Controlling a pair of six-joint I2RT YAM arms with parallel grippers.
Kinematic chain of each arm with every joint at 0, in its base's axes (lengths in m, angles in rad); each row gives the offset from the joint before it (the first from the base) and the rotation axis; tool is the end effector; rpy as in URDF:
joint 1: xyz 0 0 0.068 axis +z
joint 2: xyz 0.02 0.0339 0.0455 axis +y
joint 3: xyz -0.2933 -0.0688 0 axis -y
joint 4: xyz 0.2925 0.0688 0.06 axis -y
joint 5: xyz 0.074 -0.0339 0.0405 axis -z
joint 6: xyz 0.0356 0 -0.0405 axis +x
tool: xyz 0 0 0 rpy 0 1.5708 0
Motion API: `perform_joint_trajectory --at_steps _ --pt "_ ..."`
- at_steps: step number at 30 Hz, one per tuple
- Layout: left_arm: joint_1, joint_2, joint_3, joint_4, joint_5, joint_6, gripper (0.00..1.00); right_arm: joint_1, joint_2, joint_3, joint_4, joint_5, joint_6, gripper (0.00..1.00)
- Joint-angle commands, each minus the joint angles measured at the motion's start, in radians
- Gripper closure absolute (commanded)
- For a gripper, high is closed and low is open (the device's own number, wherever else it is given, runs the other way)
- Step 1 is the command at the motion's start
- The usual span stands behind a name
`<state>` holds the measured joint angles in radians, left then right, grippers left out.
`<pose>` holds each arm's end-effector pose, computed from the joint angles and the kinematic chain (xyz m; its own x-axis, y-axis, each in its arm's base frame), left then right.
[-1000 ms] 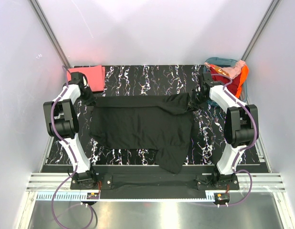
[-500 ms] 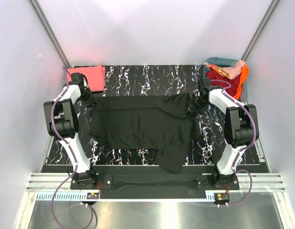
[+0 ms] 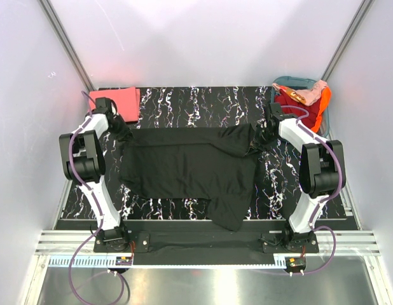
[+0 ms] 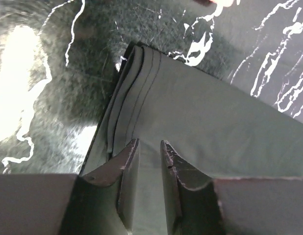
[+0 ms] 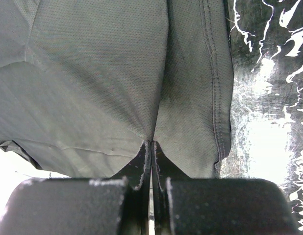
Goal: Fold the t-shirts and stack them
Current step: Fold the tshirt
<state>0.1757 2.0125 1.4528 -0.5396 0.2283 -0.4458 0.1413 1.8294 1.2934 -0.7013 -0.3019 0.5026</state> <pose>0.4686 0.0750 0.1774 -0.7617 -0.5618 -0.3229 -0.4405 0.8144 -0.3778 0.4069 0.0686 0.1972 -0.9310 0.3321 -0.1515 0.2484 0.8804 0.4039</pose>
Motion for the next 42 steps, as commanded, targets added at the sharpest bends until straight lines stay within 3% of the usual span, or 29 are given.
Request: perform_joint_trajectory --at_steps 1,9,31,37,42 --pt "0.004 0.057 0.044 -0.031 0.011 -0.028 0.74 0.004 -0.065 0.017 -0.016 -0.020 0.017 1.00" --pt "0.007 0.092 0.067 -0.095 -0.067 0.007 0.74 0.006 -0.094 0.003 -0.015 -0.031 0.039 1.00" --pt "0.010 0.101 0.084 -0.114 -0.084 0.059 0.71 0.021 -0.148 -0.078 -0.026 0.014 0.031 1.00" --pt "0.011 0.025 0.052 -0.093 -0.093 0.061 0.56 0.021 -0.098 -0.077 0.005 0.033 0.004 1.00" --pt "0.016 -0.034 0.050 -0.097 -0.096 0.058 0.53 0.023 -0.038 -0.051 0.020 0.049 -0.019 1.00"
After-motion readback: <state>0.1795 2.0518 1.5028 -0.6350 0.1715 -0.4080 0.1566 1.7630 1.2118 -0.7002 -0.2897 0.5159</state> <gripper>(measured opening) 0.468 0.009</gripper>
